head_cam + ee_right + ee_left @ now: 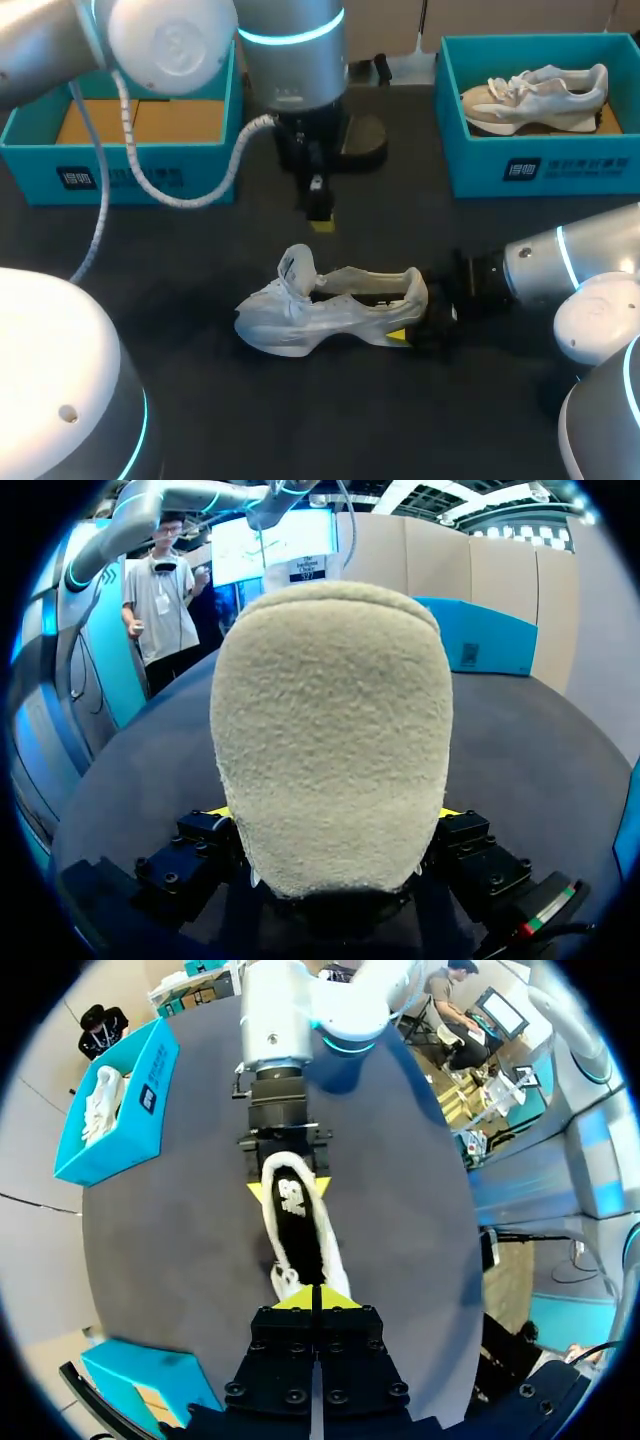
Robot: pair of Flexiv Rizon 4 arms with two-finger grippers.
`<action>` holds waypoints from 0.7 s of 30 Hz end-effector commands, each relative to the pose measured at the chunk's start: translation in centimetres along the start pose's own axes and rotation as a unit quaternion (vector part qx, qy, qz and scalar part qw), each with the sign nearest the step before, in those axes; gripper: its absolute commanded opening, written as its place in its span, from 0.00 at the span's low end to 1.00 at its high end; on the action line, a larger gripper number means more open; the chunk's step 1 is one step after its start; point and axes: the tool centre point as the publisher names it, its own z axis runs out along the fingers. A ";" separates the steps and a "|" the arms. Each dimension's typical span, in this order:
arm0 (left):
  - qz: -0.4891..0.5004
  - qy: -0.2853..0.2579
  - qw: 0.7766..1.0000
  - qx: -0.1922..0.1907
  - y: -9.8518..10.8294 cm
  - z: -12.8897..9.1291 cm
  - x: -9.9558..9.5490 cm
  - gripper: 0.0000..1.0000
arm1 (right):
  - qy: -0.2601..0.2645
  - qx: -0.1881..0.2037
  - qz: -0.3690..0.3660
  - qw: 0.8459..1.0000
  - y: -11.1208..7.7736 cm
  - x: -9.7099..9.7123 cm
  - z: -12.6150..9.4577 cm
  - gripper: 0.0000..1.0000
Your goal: Take the shoe out of the shoebox, open the shoe tongue, remove and reinsert the insole, then place the shoe into the shoebox
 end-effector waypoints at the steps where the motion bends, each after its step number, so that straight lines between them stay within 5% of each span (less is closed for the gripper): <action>1: 0.002 0.006 1.000 0.008 -0.3 4.1 -1.6 0.00 | -0.001 0.001 0.000 1.000 -0.1 -0.1 0.4 0.00; 5: 0.020 0.013 1.000 0.020 -1.2 6.7 -2.4 0.00 | -0.001 0.001 0.000 1.000 -0.1 -0.1 0.4 0.00; 21: 0.020 0.013 1.000 0.020 -1.2 6.7 -2.4 0.00 | -0.001 0.001 0.000 1.000 -0.1 -0.1 0.4 0.00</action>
